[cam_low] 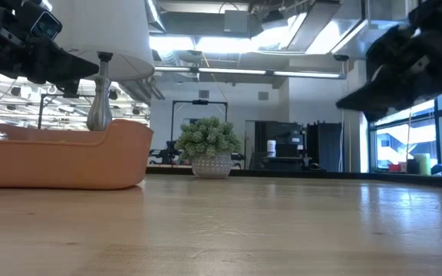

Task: Pick and place rubber bands into bin
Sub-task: Return to Home Position

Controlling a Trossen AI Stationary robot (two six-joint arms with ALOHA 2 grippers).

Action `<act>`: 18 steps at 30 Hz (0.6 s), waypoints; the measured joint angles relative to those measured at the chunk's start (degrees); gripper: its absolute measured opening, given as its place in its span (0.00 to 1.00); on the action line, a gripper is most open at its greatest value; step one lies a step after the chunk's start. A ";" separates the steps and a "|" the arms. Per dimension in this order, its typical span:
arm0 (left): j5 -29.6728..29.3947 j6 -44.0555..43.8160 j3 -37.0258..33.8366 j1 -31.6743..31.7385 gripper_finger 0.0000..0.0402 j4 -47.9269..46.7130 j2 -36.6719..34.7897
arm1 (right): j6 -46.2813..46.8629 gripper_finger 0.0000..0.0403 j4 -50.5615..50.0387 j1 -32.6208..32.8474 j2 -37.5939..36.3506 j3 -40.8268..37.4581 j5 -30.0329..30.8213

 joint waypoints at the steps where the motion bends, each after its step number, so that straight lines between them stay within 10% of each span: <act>1: 0.00 0.00 0.00 0.00 0.01 0.00 0.02 | -0.88 0.01 0.26 -0.02 -1.77 -0.29 -0.03; 18: 0.00 0.00 0.00 0.00 0.02 0.00 0.02 | -10.00 0.00 -3.15 -4.01 -14.85 -0.57 -2.76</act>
